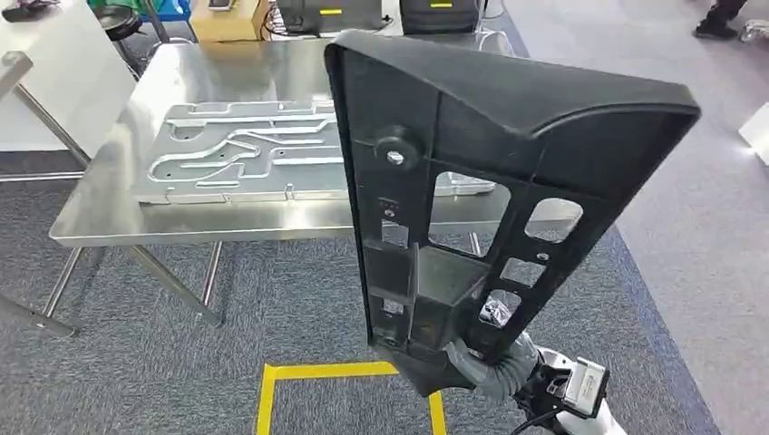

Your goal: Take the parts from the cabinet and place them on the table.

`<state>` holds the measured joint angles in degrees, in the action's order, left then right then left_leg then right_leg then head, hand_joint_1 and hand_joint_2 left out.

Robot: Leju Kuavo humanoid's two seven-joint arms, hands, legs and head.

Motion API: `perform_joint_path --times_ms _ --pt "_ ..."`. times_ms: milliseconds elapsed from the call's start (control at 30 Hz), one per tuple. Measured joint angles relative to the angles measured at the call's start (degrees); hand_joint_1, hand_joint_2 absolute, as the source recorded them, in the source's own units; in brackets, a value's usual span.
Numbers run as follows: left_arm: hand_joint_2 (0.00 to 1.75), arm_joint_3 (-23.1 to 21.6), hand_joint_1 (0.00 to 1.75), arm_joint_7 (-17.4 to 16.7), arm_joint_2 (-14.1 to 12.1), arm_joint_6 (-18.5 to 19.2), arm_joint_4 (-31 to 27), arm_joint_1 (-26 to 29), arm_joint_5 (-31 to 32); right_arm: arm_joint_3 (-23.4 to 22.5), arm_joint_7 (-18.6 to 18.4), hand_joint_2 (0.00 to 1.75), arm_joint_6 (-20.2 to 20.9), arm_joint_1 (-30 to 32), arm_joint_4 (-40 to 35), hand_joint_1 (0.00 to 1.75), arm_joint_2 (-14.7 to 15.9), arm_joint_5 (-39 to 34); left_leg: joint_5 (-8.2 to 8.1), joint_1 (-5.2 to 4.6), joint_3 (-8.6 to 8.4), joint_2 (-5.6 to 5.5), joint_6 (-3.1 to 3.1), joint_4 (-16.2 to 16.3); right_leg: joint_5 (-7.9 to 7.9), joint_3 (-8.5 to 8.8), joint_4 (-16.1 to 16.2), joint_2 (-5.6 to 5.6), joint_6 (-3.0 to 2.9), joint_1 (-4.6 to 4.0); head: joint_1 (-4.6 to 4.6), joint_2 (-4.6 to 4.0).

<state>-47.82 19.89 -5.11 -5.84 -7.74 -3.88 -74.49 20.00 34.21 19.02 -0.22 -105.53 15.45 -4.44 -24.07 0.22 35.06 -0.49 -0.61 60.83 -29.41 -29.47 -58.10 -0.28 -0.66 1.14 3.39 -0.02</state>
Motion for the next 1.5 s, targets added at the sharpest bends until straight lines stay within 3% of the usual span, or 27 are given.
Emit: perform_joint_path --times_ms 33,167,233,333,367,400,433,500,533,567,600,667,733,833,867,900,933,967,1033,1067,1167,1233,1267,1367,1400,1433,1500 --pt "1.75 -0.04 0.0 -0.02 -0.18 0.0 0.07 -0.01 0.0 0.0 0.0 1.75 0.02 0.0 -0.15 1.73 0.0 -0.02 -1.08 -0.39 -0.79 0.08 0.39 -1.4 -0.32 0.27 0.06 -0.03 0.35 -0.18 -0.02 0.0" --pt "1.75 -0.57 0.0 0.0 -0.22 0.04 0.07 -0.15 0.0 -0.07 -0.02 1.75 0.02 0.22 -0.68 1.73 0.0 -0.11 -1.5 -0.45 -1.39 -0.02 1.92 -2.87 0.23 0.76 -0.26 0.12 1.82 -0.29 0.0 0.0" --pt "1.75 -0.79 0.0 0.0 -0.22 0.04 0.07 -0.19 0.02 -0.18 -0.02 1.75 0.04 0.19 -0.85 1.73 -0.02 -0.15 -1.58 -0.14 -2.99 -0.16 2.58 -3.55 -1.38 -0.07 -2.68 0.19 1.93 -0.08 0.0 0.0" --pt "1.75 -0.92 0.0 0.0 -0.22 0.04 0.07 -0.24 0.0 -0.39 0.02 1.75 0.04 0.39 -1.03 1.73 -0.28 -0.35 -2.34 -0.31 -3.68 -0.22 3.04 -3.54 -6.41 -7.83 -15.0 0.21 2.23 0.0 0.0 0.0" --pt "1.75 -0.92 0.0 0.0 -0.22 0.04 0.07 -0.2 0.02 -0.48 0.02 1.75 0.04 0.54 -0.98 1.73 -0.28 -0.39 -2.67 -0.35 -3.99 -0.35 3.02 -3.51 -6.71 -9.98 -17.45 0.21 2.22 0.0 -0.02 0.0" --pt "1.75 -0.94 0.0 0.0 -0.22 0.04 0.07 -0.19 0.02 -0.5 0.02 1.75 0.07 0.6 -0.96 1.73 -0.28 -0.42 -3.07 -0.36 -4.51 -0.43 2.97 -3.51 -5.14 -10.85 -17.07 0.2 2.23 0.0 0.0 0.0" --pt "1.75 -0.96 0.0 0.0 -0.22 0.04 0.09 -0.15 0.0 -0.5 0.02 1.75 0.13 0.59 -0.94 1.73 -0.28 -0.5 -3.51 -0.4 -5.15 -0.53 2.89 -3.51 -2.54 -10.31 -14.3 0.19 2.27 0.0 0.0 0.0" --pt "1.75 -0.98 0.0 0.02 -0.22 0.0 0.09 -0.18 0.0 -0.59 0.04 1.75 0.2 0.56 -0.96 1.73 -0.28 -0.61 -4.65 -0.5 -6.85 -0.63 2.6 -3.52 4.59 -6.76 -4.03 0.18 1.73 -0.16 -0.02 0.0" --pt "1.75 -1.01 0.0 0.09 -0.2 0.0 0.09 -0.09 -0.04 -0.63 0.09 1.75 0.31 0.53 -0.94 1.73 -0.28 -0.63 -5.15 -0.39 -6.89 -0.62 2.45 -3.59 5.72 -5.83 -1.63 0.14 1.22 -0.52 -0.02 0.0" --pt "1.75 -1.05 0.0 0.2 -0.13 0.0 0.09 -0.28 -0.18 -0.68 0.15 1.75 0.35 0.48 -0.83 1.73 -0.35 -0.7 -5.34 -0.57 -7.15 -0.75 2.09 -3.43 3.26 -6.38 -0.95 -0.01 1.11 -0.88 -0.02 0.0" --pt "1.75 -1.09 0.0 0.2 -0.15 0.0 0.09 -0.47 -0.22 -0.74 0.17 1.75 0.42 0.52 -0.9 1.73 -0.42 -0.72 -5.68 -0.52 -6.91 -0.78 1.61 -3.61 4.16 -6.14 -0.8 0.17 0.85 -0.97 -0.04 0.0" --pt "1.75 -1.31 0.0 0.22 -0.13 -0.02 0.09 -0.26 -0.46 -0.81 0.22 1.75 0.42 0.51 -0.98 1.73 -0.4 -0.72 -5.31 -0.65 -7.76 -0.63 0.79 -3.0 4.07 -5.46 -0.28 0.32 0.1 -0.82 -0.07 0.0" --pt "1.75 -1.36 0.0 0.28 -0.2 -0.02 0.09 -0.5 -0.55 -0.83 0.28 1.75 0.42 0.5 -1.07 1.73 -0.31 -0.72 -6.1 -0.44 -6.77 -0.41 0.5 -0.02 3.77 -3.82 0.34 0.2 -0.52 -0.41 -0.07 0.0" --pt "1.75 -1.38 0.0 0.35 -0.28 -0.04 0.09 -0.68 -0.59 -0.79 0.31 1.75 0.41 0.47 -1.09 1.73 -0.22 -0.72 -11.21 -0.05 0.79 -0.22 -0.44 12.18 2.47 -2.53 0.35 0.01 -0.77 -0.4 -0.02 0.0" --pt "1.75 -1.4 0.0 0.35 -0.28 -0.04 0.09 -0.46 -0.59 -0.79 0.31 1.75 0.46 0.53 -1.09 1.73 -0.22 -0.72 -12.15 0.04 2.85 -0.16 -0.69 14.51 2.05 -2.07 0.35 0.05 -0.75 -0.38 -0.02 0.0" --pt "1.75 -1.4 0.0 0.35 -0.28 -0.04 0.09 -0.29 -0.59 -0.79 0.31 1.75 0.46 0.58 -1.07 1.73 -0.22 -0.7 -11.67 0.17 3.91 -0.09 -0.76 14.56 1.6 -1.5 0.35 0.13 -0.66 -0.33 -0.02 0.0" --pt "1.75 -1.44 0.0 0.35 -0.28 -0.04 0.09 -0.22 -0.59 -0.79 0.33 1.75 0.46 0.59 -1.07 1.73 -0.22 -0.7 -9.8 0.32 3.8 -0.03 -0.98 12.14 1.05 -0.72 0.35 0.2 -0.51 -0.29 -0.02 0.0" --pt "1.75 -1.49 0.0 0.35 -0.33 -0.04 0.09 -0.25 -0.59 -0.79 0.31 1.75 0.46 0.59 -1.07 1.73 -0.22 -0.7 -6.85 0.43 2.77 0.05 -1.1 8.08 0.46 0.15 0.35 0.2 -0.35 -0.22 -0.02 0.0" --pt "1.75 -1.72 0.0 0.35 -0.44 -0.04 0.09 -0.12 -0.61 -0.79 0.33 1.75 0.46 0.59 -1.07 1.73 -0.22 -0.7 1.08 0.49 0.34 0.2 -0.83 -1.72 -0.86 1.53 0.47 0.08 0.16 -0.14 -0.02 0.0" --pt "1.75 -1.92 0.0 0.35 -0.46 -0.09 0.24 -0.2 -0.63 -0.76 0.35 1.75 0.46 0.58 -1.03 1.73 -0.22 -0.65 -1.31 0.02 0.55 0.34 -0.36 -1.8 -1.21 2.08 0.3 0.19 0.6 -0.24 -0.02 0.0" --pt "1.75 -2.14 0.0 0.33 -0.48 -0.11 0.26 -0.1 -0.79 -0.76 0.35 1.75 0.46 0.6 -1.11 1.73 -0.22 -0.65 -0.74 -0.03 0.06 0.28 1.16 -1.83 -1.3 2.65 0.18 0.25 1.76 -0.43 -0.02 0.0" --pt "1.75 -2.23 0.0 0.35 -0.48 -0.11 0.26 -0.25 -0.81 -0.79 0.37 1.75 0.46 0.44 -1.16 1.73 -0.28 -0.66 -0.61 0.24 -1.37 0.09 1.8 -2.56 -1.78 2.21 -1.65 0.21 2.09 -0.15 -0.04 0.0" --pt "1.75 -2.23 0.0 0.35 -0.48 -0.13 0.26 -0.39 -0.81 -0.79 0.39 1.75 0.46 0.33 -1.16 1.73 -0.42 -0.66 -0.77 0.24 -1.62 0.06 2.1 -2.77 -2.69 0.46 -4.68 0.23 2.17 -0.14 -0.04 0.0" --pt "1.75 -2.34 0.0 0.83 -0.48 -0.35 0.28 -0.38 -0.98 -0.87 0.42 1.75 0.46 0.21 -1.07 1.73 -0.42 -0.66 -1.59 -0.01 -2.16 -0.01 2.63 -2.77 -8.14 -7.53 -16.51 0.24 2.45 -0.18 -0.04 0.0" --pt "1.75 -2.34 0.0 1.16 -0.48 -0.35 0.28 -0.35 -1.01 -0.87 0.42 1.75 0.46 0.21 -1.07 1.73 -0.42 -0.66 -1.89 -0.11 -2.49 -0.06 2.66 -2.77 -7.82 -8.9 -17.41 0.24 2.35 -0.19 -0.04 0.0" --pt "1.75 -2.34 0.0 1.22 -0.48 -0.37 0.28 -0.36 -1.03 -0.87 0.42 1.75 0.46 0.16 -1.07 1.73 -0.42 -0.66 -2.21 -0.21 -2.99 -0.16 2.64 -2.77 -5.93 -9.01 -15.92 0.24 2.27 -0.22 -0.04 0.0" --pt "1.75 -2.36 0.0 1.18 -0.44 -0.52 0.28 -0.37 -1.11 -0.94 0.42 1.75 0.46 -0.14 -1.09 1.73 -0.42 -0.66 -3.01 -0.39 -4.31 -0.27 2.53 -2.78 1.18 -6.33 -7.01 0.23 1.72 -0.41 -0.04 0.0"
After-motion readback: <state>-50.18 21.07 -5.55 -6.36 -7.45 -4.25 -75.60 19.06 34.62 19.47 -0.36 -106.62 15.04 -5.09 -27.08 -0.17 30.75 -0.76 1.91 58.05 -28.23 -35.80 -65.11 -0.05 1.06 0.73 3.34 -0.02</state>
